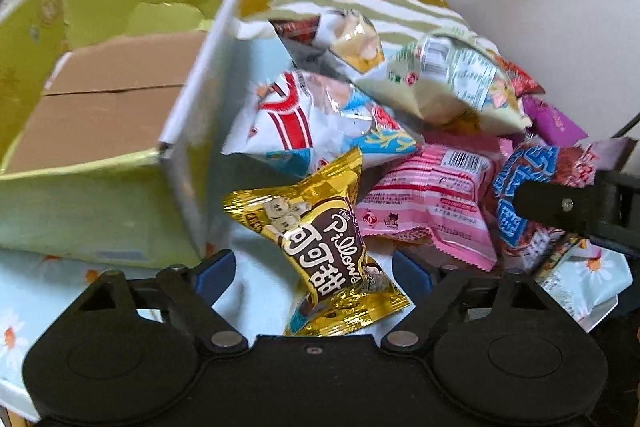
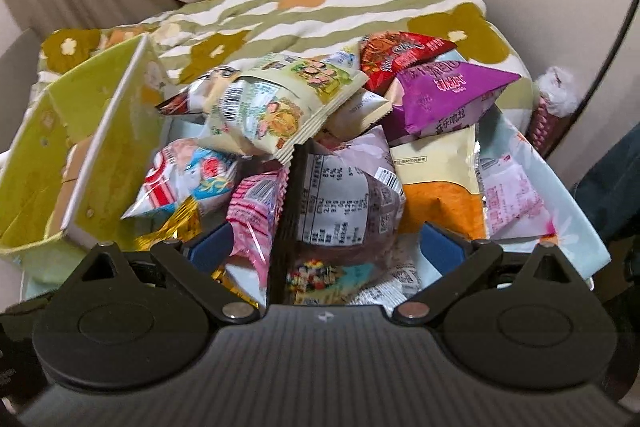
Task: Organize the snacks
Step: 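Grasp the gold candy bag with the left tool while the right tool grasps a white printed bag, then carry the gold bag into the box and release it while the right tool drops its bag in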
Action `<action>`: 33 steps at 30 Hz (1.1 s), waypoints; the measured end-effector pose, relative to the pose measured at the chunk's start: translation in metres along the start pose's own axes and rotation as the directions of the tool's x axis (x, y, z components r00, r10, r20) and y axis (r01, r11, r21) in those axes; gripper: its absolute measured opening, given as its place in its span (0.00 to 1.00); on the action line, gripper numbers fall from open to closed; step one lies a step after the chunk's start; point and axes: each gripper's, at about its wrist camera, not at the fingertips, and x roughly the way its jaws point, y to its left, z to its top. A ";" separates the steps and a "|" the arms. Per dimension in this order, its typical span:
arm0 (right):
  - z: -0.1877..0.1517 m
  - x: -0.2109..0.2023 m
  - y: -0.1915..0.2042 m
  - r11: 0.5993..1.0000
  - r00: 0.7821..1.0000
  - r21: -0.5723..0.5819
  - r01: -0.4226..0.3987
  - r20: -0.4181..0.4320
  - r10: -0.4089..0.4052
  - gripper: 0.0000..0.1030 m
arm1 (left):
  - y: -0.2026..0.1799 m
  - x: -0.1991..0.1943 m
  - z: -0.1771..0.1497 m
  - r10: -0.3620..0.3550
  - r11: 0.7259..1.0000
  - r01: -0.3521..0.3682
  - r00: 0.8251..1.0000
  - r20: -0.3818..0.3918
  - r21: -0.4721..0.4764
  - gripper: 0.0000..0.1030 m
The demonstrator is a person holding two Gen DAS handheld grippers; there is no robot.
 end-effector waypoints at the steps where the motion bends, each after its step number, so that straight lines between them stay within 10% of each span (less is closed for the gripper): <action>1: 0.000 0.004 0.001 1.000 1.000 0.009 0.010 -0.002 -0.010 1.00 | 0.000 0.004 0.000 -0.003 1.000 0.004 1.000 -0.008 0.009 0.80; 8: 0.002 0.022 0.007 0.998 0.999 0.039 0.041 -0.008 -0.041 1.00 | 0.002 0.015 0.000 -0.062 0.998 0.063 0.997 -0.044 0.026 0.50; 33: 0.008 -0.002 -0.012 0.998 0.997 0.027 -0.060 0.043 0.059 0.72 | -0.018 -0.051 -0.015 -0.005 1.000 0.003 0.997 0.071 0.031 0.47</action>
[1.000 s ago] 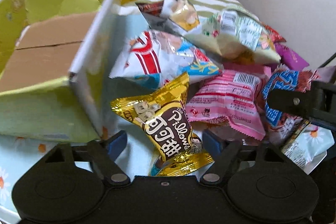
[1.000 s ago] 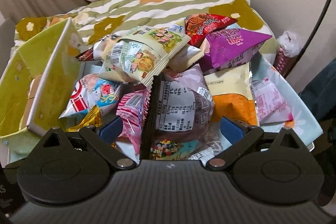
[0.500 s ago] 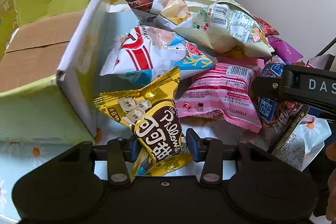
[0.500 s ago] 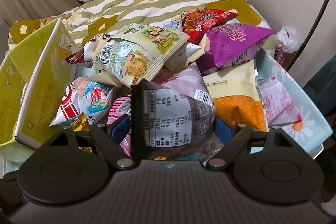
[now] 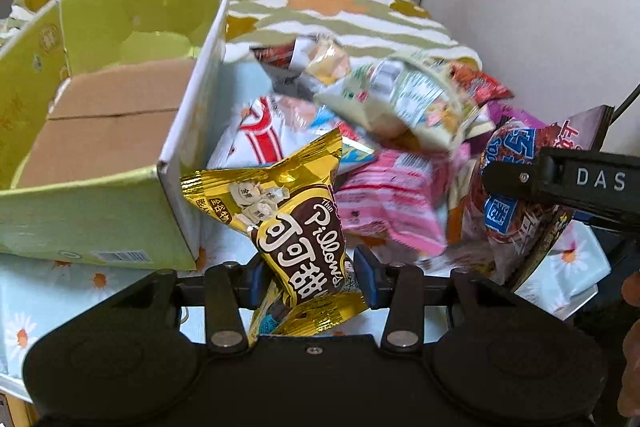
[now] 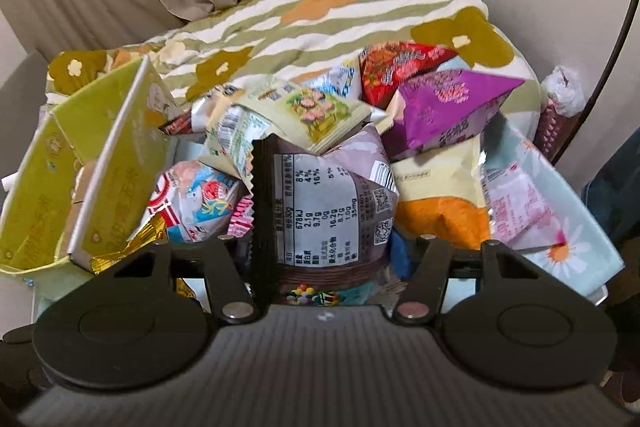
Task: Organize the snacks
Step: 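Carry the gold bag into the box and release it while the right tool drops its bag in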
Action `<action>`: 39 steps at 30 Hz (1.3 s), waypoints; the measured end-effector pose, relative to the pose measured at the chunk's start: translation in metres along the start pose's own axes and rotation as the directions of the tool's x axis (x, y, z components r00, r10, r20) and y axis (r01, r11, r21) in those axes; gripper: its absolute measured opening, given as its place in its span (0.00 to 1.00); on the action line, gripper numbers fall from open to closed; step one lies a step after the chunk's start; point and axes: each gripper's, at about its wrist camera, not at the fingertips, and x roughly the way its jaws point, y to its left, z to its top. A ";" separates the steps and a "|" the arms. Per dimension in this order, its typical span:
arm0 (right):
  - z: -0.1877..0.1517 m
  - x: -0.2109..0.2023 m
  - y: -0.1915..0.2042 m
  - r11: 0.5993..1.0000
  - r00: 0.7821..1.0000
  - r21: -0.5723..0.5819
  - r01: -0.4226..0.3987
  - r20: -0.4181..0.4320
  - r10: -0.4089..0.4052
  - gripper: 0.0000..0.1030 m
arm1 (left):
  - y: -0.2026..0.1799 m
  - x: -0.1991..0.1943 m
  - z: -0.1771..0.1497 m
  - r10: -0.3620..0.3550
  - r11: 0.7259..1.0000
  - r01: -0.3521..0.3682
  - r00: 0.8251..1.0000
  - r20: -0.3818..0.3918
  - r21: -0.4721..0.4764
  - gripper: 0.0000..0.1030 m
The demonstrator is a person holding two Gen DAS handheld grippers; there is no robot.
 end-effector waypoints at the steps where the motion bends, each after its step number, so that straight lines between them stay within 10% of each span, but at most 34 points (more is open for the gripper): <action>1: 0.001 -0.006 -0.001 1.000 1.000 -0.007 -0.006 0.007 0.006 0.72 | -0.002 -0.005 0.001 0.001 1.000 -0.001 1.000 0.010 -0.001 0.47; 11: 0.028 -0.059 0.012 0.981 0.988 -0.145 -0.132 0.062 0.143 0.72 | -0.004 -0.077 0.030 0.089 0.994 -0.079 0.985 0.149 -0.075 0.47; 25: 0.079 -0.073 0.116 0.884 0.926 -0.352 -0.307 0.105 0.363 0.72 | 0.103 -0.135 0.088 0.235 0.963 -0.187 0.937 0.260 -0.194 0.47; 39: 0.118 0.025 0.244 0.921 0.966 -0.316 -0.227 0.048 0.254 0.73 | 0.209 -0.043 0.176 0.105 0.991 -0.096 0.989 0.103 -0.088 0.49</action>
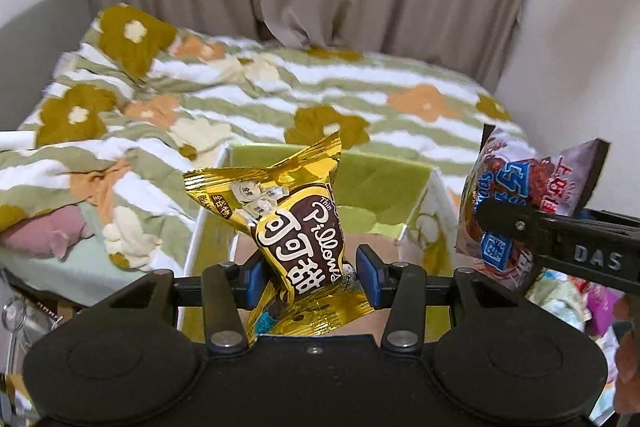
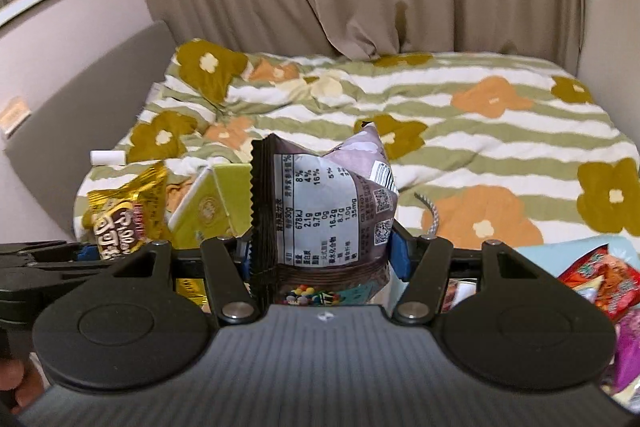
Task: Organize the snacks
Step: 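Carry the gold bag into the box and release it while the right tool drops its bag in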
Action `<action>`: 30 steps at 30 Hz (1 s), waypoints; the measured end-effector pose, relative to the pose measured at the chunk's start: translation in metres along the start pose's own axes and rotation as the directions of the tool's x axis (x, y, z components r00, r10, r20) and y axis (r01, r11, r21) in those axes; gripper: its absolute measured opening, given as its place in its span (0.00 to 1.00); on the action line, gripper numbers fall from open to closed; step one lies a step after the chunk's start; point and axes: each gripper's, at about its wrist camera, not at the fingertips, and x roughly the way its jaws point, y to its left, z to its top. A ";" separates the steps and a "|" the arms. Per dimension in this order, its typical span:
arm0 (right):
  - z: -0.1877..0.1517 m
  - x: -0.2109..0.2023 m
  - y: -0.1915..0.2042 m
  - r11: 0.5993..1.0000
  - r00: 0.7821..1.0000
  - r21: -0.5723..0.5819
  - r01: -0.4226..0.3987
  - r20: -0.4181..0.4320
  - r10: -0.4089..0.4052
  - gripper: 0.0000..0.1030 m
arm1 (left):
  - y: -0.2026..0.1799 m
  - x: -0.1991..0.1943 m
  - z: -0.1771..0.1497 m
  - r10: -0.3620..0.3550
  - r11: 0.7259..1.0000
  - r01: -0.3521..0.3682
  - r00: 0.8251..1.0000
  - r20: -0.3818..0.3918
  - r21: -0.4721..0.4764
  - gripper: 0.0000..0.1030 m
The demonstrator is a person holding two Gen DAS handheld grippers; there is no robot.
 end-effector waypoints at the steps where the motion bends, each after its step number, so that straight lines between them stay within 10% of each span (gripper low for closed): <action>1: 0.001 0.009 0.003 1.000 1.000 0.008 0.012 -0.010 -0.012 0.73 | 0.003 0.011 0.003 -0.008 1.000 0.008 1.000 -0.018 0.008 0.49; 6: 0.002 0.046 0.014 0.997 0.996 0.042 0.069 -0.068 -0.066 0.73 | 0.013 0.065 0.013 -0.054 0.997 0.059 0.993 -0.103 0.051 0.58; 9: 0.001 0.062 0.019 0.994 0.991 0.053 0.100 -0.090 -0.095 0.73 | 0.017 0.080 0.010 -0.064 0.995 0.073 0.990 -0.122 0.069 0.96; 30: 0.002 0.096 0.033 0.991 0.986 -0.093 0.097 -0.125 -0.108 0.74 | 0.027 0.039 -0.023 0.005 1.000 -0.004 0.997 -0.079 0.015 0.96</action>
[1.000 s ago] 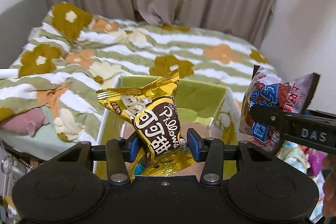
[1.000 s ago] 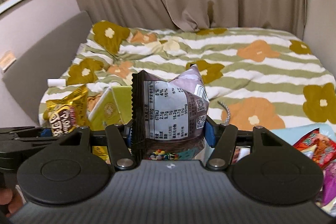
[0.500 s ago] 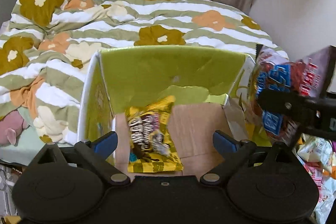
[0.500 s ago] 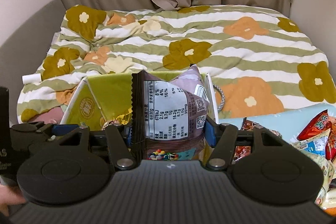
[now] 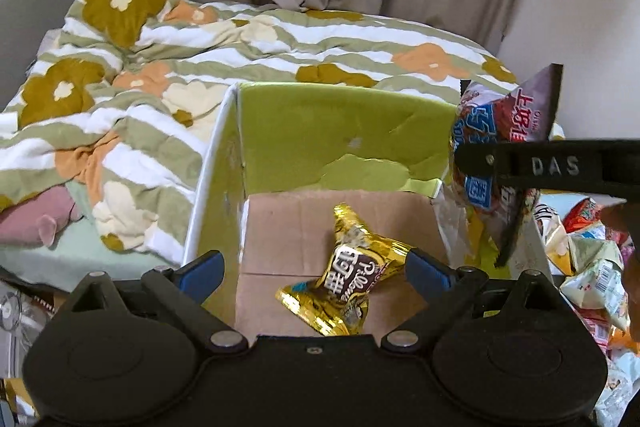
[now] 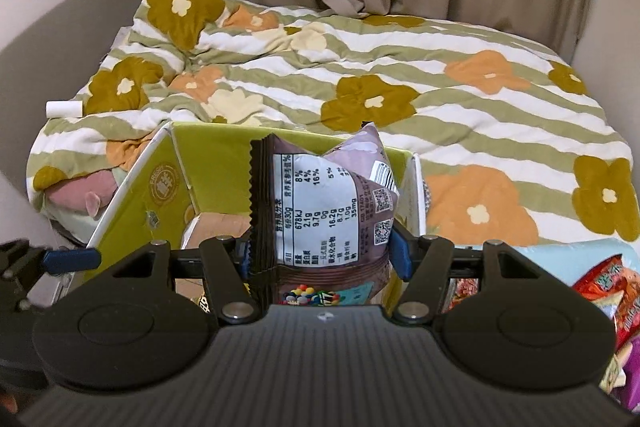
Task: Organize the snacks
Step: 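Carry the gold bag into the box and release it while the right tool drops its bag in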
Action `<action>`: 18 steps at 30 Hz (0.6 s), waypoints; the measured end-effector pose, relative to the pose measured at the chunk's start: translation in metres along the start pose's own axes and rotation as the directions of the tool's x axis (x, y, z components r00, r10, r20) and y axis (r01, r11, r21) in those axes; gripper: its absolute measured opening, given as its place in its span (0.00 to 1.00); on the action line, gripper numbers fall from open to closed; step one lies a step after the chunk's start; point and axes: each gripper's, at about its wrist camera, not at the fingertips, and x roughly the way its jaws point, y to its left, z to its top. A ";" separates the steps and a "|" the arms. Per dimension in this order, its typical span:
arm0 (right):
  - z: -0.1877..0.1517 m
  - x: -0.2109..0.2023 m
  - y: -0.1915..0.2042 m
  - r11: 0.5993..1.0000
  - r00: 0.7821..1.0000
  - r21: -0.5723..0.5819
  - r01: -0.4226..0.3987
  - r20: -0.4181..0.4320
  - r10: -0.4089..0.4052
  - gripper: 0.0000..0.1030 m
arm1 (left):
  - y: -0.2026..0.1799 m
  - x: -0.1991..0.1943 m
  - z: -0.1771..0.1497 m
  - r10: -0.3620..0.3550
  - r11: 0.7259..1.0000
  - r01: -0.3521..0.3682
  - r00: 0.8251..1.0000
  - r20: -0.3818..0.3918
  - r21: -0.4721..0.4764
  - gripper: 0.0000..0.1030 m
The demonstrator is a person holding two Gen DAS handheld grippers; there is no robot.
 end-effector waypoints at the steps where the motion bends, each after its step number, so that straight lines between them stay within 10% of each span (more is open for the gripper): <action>1: 0.002 0.003 -0.001 1.000 1.000 -0.003 -0.005 -0.003 0.005 0.74 | 0.001 0.000 0.000 0.008 1.000 -0.008 1.000 0.003 -0.009 0.96; 6: 0.003 0.019 0.000 1.000 1.000 -0.016 -0.006 0.016 0.006 1.00 | 0.001 -0.004 -0.003 0.046 0.999 -0.046 0.999 0.017 -0.027 0.96; 18: -0.010 0.002 -0.019 0.994 0.994 0.072 -0.085 0.080 0.079 1.00 | -0.004 -0.015 -0.011 0.062 0.997 -0.060 0.997 0.043 -0.045 0.96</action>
